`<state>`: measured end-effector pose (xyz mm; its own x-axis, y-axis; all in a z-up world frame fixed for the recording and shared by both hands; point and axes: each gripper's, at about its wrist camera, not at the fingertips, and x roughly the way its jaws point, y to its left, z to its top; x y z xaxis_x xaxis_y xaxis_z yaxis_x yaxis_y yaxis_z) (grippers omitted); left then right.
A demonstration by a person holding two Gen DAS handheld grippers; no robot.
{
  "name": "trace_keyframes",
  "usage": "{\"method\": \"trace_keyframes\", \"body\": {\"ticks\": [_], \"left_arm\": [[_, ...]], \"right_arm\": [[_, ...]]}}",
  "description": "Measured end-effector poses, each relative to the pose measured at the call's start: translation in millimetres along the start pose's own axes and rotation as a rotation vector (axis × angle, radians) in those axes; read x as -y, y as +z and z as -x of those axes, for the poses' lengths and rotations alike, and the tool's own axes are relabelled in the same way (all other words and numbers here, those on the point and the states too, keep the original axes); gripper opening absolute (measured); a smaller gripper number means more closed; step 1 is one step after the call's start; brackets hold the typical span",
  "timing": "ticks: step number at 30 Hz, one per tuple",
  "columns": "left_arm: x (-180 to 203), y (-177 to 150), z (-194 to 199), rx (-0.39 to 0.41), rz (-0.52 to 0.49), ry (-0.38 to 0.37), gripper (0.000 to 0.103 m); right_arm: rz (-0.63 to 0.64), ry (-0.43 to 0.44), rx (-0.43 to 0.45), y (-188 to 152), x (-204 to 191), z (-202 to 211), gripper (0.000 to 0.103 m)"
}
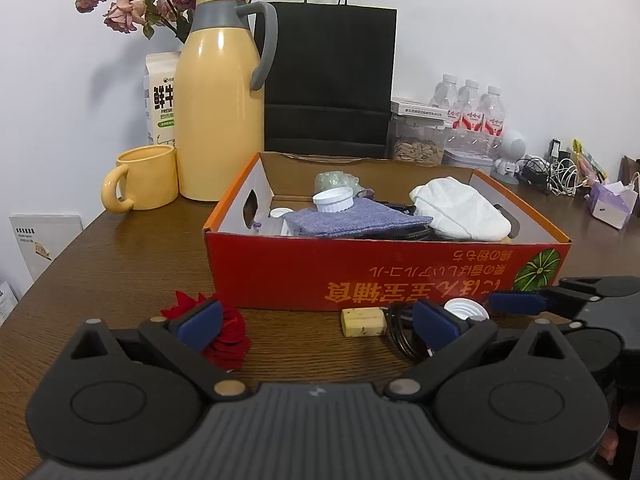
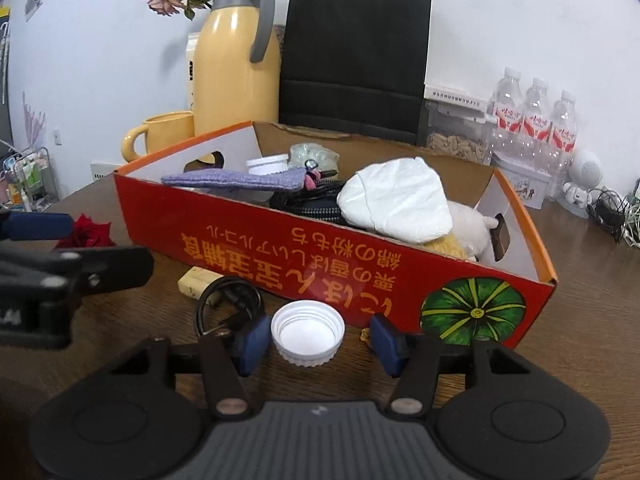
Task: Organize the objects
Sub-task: 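Grasp the large white bottle cap with the right tool, then move the left tool to the black cable and grasp it while the right tool holds the cap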
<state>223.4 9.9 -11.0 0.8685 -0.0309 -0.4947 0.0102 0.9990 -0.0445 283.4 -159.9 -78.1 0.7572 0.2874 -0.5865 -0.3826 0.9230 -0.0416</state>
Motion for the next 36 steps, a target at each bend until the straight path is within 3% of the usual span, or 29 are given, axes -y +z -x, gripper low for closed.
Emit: {"method": "trace_keyframes", "body": {"ticks": [3, 19, 26, 36], "left_arm": [[1, 0, -1, 0.000, -0.001, 0.000, 0.103], [-1, -2, -6, -0.018, 0.001, 0.008, 0.103], [1, -3, -11, -0.032, -0.010, 0.016, 0.103], [9, -6, -17, -0.020, -0.033, 0.032, 0.103]], "right_arm": [[-0.010, 0.010, -0.003, 1, 2, -2, 0.039], [0.001, 0.004, 0.069, -3, 0, 13, 0.039], [-0.026, -0.014, 0.146, -8, 14, 39, 0.039], [-0.061, -0.045, 0.178, -21, 41, 60, 0.039]]}}
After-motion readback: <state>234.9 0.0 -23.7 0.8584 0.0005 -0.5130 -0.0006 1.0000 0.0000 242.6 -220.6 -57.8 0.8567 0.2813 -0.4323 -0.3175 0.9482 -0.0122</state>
